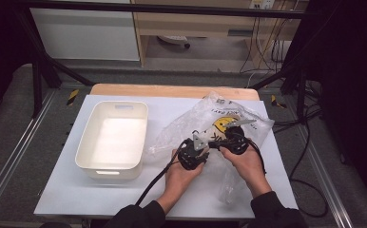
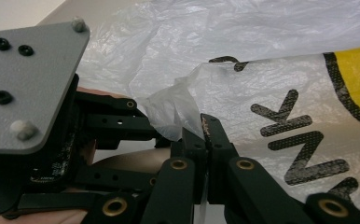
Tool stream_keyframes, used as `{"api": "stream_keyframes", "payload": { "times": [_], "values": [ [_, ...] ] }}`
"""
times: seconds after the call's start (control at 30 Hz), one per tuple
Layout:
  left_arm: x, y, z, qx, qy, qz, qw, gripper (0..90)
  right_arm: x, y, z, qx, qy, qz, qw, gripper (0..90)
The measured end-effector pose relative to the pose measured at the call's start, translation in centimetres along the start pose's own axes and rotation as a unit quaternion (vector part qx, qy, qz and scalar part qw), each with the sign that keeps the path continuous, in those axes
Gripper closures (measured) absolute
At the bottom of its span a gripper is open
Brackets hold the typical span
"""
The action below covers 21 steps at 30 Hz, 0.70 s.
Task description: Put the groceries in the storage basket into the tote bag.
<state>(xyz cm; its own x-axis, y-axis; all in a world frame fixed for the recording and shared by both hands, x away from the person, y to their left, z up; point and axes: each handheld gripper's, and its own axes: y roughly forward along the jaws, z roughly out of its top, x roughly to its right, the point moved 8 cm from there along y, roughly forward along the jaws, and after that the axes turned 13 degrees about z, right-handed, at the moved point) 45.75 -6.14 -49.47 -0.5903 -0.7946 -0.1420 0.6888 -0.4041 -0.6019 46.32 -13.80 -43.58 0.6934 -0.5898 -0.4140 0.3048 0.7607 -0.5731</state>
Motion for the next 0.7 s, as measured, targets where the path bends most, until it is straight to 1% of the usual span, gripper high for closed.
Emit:
{"api": "stream_keyframes", "payload": {
  "times": [0.1,0.17,0.2,0.37,0.43,0.5,0.53,0.6,0.7],
  "values": [
    [-0.1,0.3,-0.1,0.000,-0.002,0.002,1.0000,69.3,0.0,0.0,-0.2,-0.001,0.001,0.001,1.0000,90.0],
    [-0.1,0.5,-0.1,0.000,-0.009,0.001,1.0000,69.2,0.0,0.1,-0.3,-0.001,0.002,0.001,1.0000,90.0],
    [-0.3,0.7,-0.2,-0.001,-0.009,0.001,1.0000,69.2,0.0,0.1,-0.3,-0.001,0.003,0.002,1.0000,90.0],
    [-0.2,0.8,-0.5,-0.005,-0.016,-0.011,0.9998,67.7,0.1,0.2,-0.5,-0.003,0.002,0.001,1.0000,90.0],
    [0.0,0.5,-0.5,-0.004,-0.017,-0.014,0.9997,61.1,0.0,0.2,-0.5,-0.004,0.002,0.001,1.0000,90.0],
    [-0.2,0.1,-0.5,0.000,-0.010,-0.006,0.9999,56.6,0.0,0.2,-0.5,-0.003,0.003,0.001,1.0000,90.0],
    [-0.2,-0.2,-0.5,0.003,-0.013,-0.007,0.9999,54.0,0.0,0.2,-0.5,-0.002,0.003,0.001,1.0000,90.0],
    [-0.4,-0.7,-0.4,0.008,-0.021,-0.014,0.9996,52.2,0.0,0.2,-0.5,-0.001,0.004,0.001,1.0000,90.0],
    [-0.8,-1.8,-0.4,0.016,-0.018,-0.013,0.9996,48.1,0.0,0.2,-0.6,0.001,0.003,0.001,1.0000,90.0]
  ]
}}
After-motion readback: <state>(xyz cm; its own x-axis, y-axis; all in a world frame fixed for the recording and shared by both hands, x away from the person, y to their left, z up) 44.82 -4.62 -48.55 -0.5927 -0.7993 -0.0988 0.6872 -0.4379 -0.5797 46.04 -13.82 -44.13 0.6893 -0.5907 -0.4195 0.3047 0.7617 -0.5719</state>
